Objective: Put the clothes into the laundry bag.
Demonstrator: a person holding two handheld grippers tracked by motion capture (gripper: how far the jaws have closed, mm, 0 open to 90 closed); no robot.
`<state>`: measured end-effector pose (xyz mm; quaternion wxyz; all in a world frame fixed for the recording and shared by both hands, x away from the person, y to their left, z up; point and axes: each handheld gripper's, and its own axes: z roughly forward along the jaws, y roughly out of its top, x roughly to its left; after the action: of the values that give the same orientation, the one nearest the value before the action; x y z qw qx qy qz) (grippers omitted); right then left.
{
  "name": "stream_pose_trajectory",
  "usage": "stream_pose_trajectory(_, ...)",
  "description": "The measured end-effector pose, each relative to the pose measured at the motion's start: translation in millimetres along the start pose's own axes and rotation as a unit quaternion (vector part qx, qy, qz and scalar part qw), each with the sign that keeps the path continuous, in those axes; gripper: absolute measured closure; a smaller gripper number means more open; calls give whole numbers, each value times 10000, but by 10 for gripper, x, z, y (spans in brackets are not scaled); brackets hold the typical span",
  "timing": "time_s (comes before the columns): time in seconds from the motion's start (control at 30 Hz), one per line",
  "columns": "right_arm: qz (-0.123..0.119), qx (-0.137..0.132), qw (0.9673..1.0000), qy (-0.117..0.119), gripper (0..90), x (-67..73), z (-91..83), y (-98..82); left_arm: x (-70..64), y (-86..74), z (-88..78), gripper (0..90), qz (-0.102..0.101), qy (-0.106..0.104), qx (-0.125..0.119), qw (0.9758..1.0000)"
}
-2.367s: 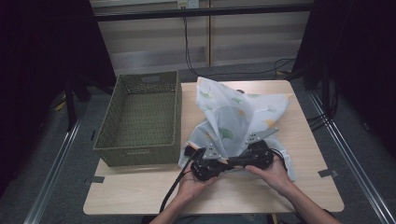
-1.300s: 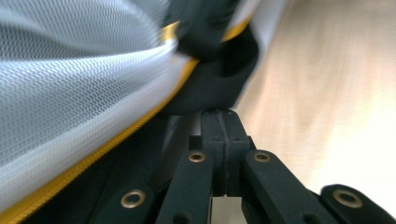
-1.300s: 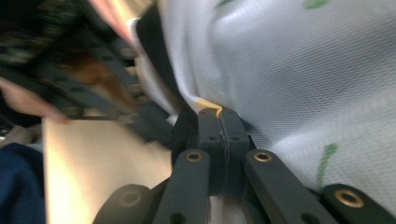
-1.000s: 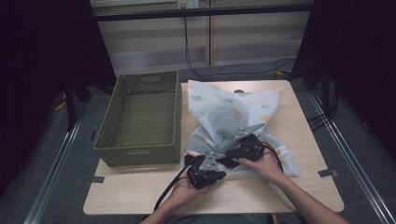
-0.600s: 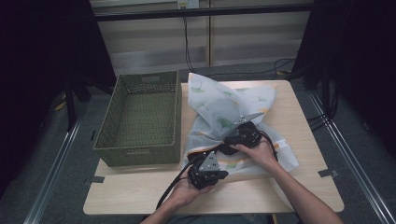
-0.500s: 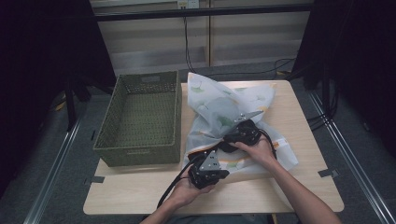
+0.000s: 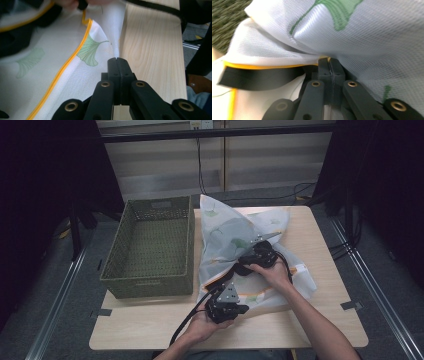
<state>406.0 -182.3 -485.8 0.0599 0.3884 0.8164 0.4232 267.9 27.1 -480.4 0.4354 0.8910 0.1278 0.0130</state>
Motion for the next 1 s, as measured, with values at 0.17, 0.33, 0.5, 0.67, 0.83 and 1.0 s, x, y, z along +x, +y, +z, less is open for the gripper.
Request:
stream_pose_trajectory(0.17, -46, -83, 9997, 212, 900, 97, -218, -43, 68, -121, -95, 836, -270, -218, -152, 9993)
stream_pose_trajectory(0.33, -148, -209, 9991, 338, 900, 164, -407, -121, 206, -219, -414, 788, -431, 128, -27, 9990)
stream_pose_trajectory(0.5, -262, -256, 9981, 496, 900, 293, -551, -151, 298, -404, -552, 805, -635, 437, 213, 9968)
stream_pose_trajectory(0.67, -491, -383, 9959, 652, 900, 500, -744, -175, 334, -561, -622, 783, -790, 718, 457, 9932)
stream_pose_trajectory(0.83, -597, -546, 9933, 827, 900, 672, -894, -188, 382, -456, -510, 767, -906, 1006, 315, 9903)
stream_pose_trajectory(1.0, -628, -396, 9930, 914, 900, 727, -860, -281, 438, -466, -429, 747, -858, 1059, 489, 9895)
